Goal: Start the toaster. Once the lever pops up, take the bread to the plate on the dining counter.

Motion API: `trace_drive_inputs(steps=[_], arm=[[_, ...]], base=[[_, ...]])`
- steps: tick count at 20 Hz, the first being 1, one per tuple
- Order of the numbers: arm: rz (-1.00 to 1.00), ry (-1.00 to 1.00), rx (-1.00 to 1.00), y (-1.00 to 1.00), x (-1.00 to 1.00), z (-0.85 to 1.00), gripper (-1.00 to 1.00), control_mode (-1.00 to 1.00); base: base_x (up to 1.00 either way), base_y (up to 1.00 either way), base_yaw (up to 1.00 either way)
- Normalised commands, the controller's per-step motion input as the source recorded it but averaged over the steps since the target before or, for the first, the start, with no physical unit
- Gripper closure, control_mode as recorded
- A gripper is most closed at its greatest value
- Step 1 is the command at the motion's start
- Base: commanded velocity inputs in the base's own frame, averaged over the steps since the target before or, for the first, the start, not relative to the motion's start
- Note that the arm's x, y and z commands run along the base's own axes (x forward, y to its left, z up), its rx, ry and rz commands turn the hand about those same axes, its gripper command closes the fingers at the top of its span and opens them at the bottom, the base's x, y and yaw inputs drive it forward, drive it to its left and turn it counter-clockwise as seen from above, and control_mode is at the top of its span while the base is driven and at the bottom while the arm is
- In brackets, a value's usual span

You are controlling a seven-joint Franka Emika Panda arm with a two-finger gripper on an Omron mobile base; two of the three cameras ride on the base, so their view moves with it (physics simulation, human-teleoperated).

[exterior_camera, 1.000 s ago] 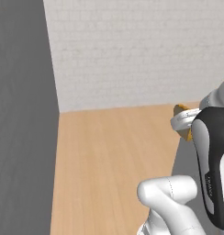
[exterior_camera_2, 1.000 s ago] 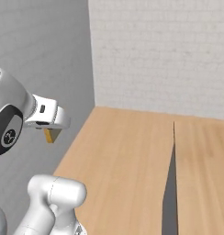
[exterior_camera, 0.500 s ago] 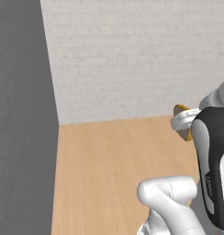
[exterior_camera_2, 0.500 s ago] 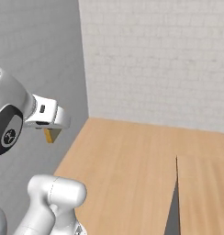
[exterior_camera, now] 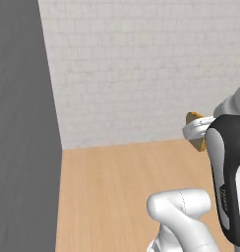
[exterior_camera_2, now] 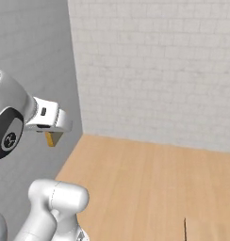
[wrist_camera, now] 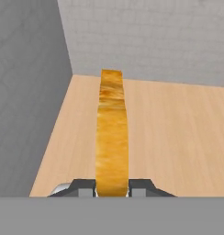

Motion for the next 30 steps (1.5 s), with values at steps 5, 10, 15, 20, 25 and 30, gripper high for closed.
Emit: trace_drive_inputs(steps=[5, 10, 15, 20, 25, 30], arm=[[0.0, 0.0, 0.0, 0.0, 0.0, 0.0, 1.0, 1.0], [0.0, 0.0, 0.0, 0.0, 0.0, 0.0, 1.0, 1.0], [0.0, 0.0, 0.0, 0.0, 0.0, 0.0, 1.0, 1.0], [0.0, 0.0, 0.0, 0.0, 0.0, 0.0, 1.0, 1.0], [0.0, 0.0, 0.0, 0.0, 0.0, 0.0, 1.0, 1.0], [0.0, 0.0, 0.0, 0.0, 0.0, 0.0, 1.0, 1.0]], base=[[1.0, 0.08, 0.0], [1.0, 0.04, -0.03], [1.0, 0.0, -0.24], [0.91, 0.0, -0.52], [0.68, 0.0, -0.62], [0.64, 0.0, -0.63]])
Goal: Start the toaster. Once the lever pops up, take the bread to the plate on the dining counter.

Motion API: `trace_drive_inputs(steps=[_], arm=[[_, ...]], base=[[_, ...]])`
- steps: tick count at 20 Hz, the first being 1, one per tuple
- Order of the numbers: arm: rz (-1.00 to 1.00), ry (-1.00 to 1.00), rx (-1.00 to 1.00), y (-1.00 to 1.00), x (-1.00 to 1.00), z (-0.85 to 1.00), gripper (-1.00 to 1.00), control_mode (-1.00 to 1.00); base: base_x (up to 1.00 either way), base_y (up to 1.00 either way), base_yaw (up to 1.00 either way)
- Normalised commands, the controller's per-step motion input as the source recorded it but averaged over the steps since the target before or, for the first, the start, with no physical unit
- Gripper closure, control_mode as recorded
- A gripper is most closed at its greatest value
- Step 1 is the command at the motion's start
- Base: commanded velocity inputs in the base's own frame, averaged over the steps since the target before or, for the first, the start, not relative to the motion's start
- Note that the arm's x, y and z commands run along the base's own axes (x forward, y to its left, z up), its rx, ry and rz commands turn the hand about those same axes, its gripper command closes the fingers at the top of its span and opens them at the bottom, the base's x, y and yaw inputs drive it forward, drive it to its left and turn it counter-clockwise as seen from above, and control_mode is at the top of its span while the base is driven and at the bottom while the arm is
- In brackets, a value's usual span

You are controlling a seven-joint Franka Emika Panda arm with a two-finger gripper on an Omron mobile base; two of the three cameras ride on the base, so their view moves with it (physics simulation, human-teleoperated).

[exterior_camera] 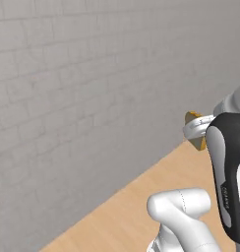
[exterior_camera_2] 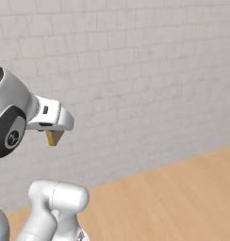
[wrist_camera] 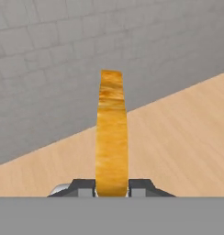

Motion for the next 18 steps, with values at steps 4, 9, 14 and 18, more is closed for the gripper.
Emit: trace_drive_inputs(steps=[4, 9, 14, 18], arm=[[0.0, 0.0, 0.0, 0.0, 0.0, 0.0, 1.0, 1.0], [0.0, 0.0, 0.0, 0.0, 0.0, 0.0, 1.0, 1.0], [0.0, 0.0, 0.0, 0.0, 0.0, 0.0, 1.0, 1.0], [0.0, 0.0, 0.0, 0.0, 0.0, 0.0, 1.0, 1.0]], base=[[0.61, 0.0, -0.64], [0.64, 0.0, -0.63], [0.85, 0.0, -0.54], [1.0, 0.0, -0.43]])
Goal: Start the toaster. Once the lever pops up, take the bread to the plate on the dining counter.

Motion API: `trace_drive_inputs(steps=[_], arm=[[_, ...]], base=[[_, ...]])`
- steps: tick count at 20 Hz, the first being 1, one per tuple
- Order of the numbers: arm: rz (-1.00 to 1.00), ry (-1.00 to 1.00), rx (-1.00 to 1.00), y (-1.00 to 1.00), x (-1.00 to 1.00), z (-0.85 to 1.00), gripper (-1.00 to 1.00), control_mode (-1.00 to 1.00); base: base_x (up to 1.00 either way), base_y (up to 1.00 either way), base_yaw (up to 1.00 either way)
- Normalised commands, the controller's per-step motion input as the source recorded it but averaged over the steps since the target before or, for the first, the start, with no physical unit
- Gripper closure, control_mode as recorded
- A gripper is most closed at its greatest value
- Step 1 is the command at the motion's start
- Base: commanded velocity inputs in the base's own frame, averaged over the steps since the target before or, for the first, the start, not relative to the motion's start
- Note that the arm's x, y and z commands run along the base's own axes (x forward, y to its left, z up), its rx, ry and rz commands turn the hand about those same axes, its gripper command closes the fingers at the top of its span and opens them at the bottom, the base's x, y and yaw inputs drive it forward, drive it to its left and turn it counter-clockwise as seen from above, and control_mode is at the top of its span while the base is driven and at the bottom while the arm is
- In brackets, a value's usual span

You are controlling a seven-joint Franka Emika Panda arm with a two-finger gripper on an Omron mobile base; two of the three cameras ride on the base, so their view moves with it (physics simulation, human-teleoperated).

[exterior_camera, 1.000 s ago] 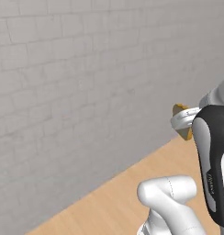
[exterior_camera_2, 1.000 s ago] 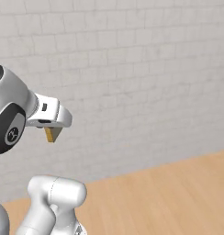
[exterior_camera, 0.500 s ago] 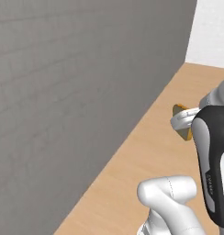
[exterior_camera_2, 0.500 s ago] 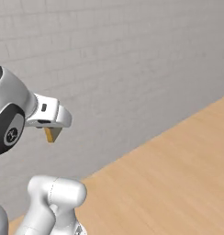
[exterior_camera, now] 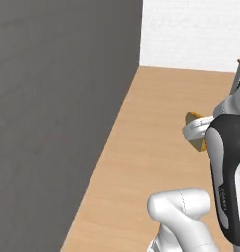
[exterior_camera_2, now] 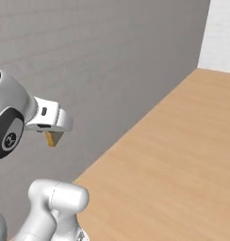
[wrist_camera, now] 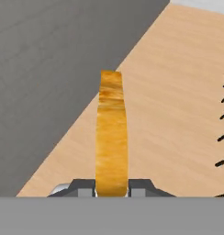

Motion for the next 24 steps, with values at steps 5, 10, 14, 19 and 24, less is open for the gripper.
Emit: trace_drive_inputs(steps=[5, 10, 14, 19, 24], arm=[[0.0, 0.0, 0.0, 0.0, 0.0, 0.0, 1.0, 1.0], [0.0, 0.0, 0.0, 0.0, 0.0, 0.0, 1.0, 1.0], [0.0, 0.0, 0.0, 0.0, 0.0, 0.0, 1.0, 1.0], [0.0, 0.0, 0.0, 0.0, 0.0, 0.0, 1.0, 1.0], [0.0, 0.0, 0.0, 0.0, 0.0, 0.0, 1.0, 1.0]], base=[[1.0, 0.0, -0.3], [1.0, 0.0, -0.23], [1.0, 0.0, -0.32], [1.0, 0.0, -0.31], [1.0, 0.04, -0.28]])
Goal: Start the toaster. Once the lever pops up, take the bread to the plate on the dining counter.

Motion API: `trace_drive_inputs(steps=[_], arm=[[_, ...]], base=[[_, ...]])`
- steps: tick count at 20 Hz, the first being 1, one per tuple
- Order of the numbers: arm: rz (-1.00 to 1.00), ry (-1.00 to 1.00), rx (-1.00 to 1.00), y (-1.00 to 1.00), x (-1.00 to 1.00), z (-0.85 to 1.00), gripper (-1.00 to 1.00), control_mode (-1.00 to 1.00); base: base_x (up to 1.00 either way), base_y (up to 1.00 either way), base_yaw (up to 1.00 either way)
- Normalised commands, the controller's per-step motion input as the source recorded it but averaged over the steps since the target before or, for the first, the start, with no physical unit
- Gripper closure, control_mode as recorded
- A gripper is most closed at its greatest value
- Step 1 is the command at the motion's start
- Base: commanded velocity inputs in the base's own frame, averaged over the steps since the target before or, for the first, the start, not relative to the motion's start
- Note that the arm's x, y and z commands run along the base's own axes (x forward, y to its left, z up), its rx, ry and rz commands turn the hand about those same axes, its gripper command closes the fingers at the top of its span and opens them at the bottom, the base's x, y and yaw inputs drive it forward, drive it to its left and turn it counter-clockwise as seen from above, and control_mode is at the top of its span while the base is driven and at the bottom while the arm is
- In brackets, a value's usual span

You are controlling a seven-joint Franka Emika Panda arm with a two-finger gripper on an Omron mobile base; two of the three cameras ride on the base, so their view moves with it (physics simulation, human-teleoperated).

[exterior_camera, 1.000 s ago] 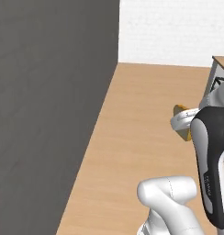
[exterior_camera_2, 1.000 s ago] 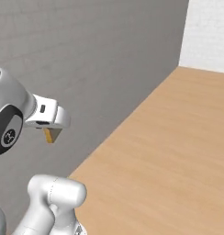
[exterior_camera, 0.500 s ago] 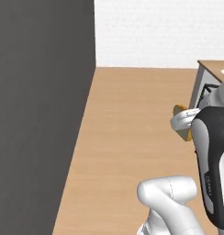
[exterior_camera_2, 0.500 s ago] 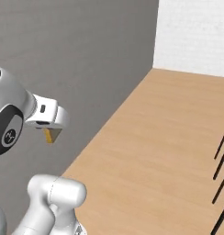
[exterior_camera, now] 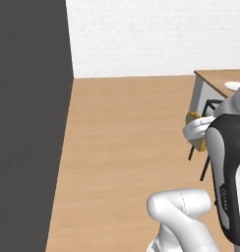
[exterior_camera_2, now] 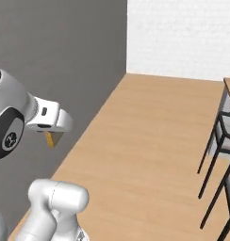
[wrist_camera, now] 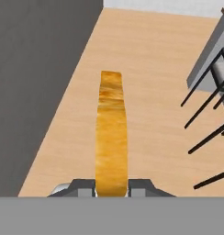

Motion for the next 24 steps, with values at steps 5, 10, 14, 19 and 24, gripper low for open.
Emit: trace_drive_inputs(steps=[5, 10, 14, 19, 24], arm=[[0.0, 0.0, 0.0, 0.0, 0.0, 0.0, 1.0, 1.0], [0.0, 0.0, 0.0, 0.0, 0.0, 0.0, 1.0, 1.0], [0.0, 0.0, 0.0, 0.0, 0.0, 0.0, 1.0, 1.0], [0.0, 0.0, 0.0, 0.0, 0.0, 0.0, 1.0, 1.0], [0.0, 0.0, 0.0, 0.0, 0.0, 0.0, 1.0, 1.0]], base=[[0.99, 0.33, -0.33], [1.0, 0.62, -0.38], [0.94, 0.8, -0.41], [0.88, 0.99, -0.45], [0.85, 1.0, -0.46]])
